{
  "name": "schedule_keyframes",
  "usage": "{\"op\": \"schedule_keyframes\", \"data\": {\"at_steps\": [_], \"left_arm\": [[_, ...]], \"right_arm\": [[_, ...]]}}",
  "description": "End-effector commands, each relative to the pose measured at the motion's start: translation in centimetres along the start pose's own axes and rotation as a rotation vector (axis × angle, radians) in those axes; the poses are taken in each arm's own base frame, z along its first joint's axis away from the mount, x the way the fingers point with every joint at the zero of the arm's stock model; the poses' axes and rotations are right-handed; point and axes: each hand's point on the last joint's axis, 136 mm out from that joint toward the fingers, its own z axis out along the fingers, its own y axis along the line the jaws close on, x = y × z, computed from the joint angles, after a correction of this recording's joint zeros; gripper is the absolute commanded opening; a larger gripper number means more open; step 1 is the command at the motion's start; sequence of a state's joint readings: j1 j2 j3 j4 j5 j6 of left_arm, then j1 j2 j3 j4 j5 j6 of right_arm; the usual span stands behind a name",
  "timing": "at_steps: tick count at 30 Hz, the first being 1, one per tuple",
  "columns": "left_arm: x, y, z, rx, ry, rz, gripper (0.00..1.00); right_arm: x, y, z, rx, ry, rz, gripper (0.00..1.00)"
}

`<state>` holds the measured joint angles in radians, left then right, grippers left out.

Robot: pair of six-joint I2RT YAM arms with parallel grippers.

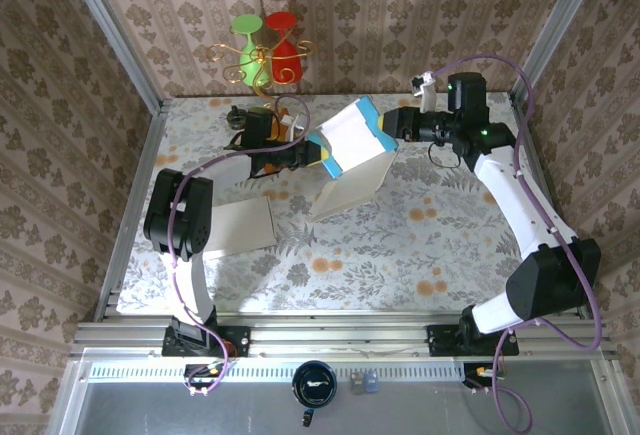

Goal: Fold the paper box

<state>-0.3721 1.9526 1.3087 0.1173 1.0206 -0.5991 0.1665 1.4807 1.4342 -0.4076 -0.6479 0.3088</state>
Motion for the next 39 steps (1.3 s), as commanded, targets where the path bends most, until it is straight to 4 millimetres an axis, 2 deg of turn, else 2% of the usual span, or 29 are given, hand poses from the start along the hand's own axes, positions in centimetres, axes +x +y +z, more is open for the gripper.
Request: {"op": "schedule_keyframes", "data": {"at_steps": [1, 7, 9, 30, 39], "left_arm": [[0.0, -0.9, 0.1, 0.034, 0.012, 0.026, 0.00], [0.2, -1.0, 0.1, 0.029, 0.018, 0.029, 0.00], [0.2, -1.1, 0.1, 0.028, 0.023, 0.033, 0.00], [0.8, -1.3, 0.2, 0.007, 0.052, 0.045, 0.00], [1.0, -1.4, 0.5, 0.002, 0.064, 0.050, 0.00]], "right_arm": [[0.8, -0.9, -0.6, 0.122, 0.031, -0.062, 0.38], [0.8, -0.8, -0.4, 0.175, 0.033, -0.129, 0.38], [1.5, -1.0, -0.4, 0.193, 0.063, -0.134, 0.39], [2.4, -0.2, 0.6, 0.187, 0.138, -0.221, 0.45], [2.6, -1.0, 0.8, 0.239, 0.170, -0.236, 0.47]]}}
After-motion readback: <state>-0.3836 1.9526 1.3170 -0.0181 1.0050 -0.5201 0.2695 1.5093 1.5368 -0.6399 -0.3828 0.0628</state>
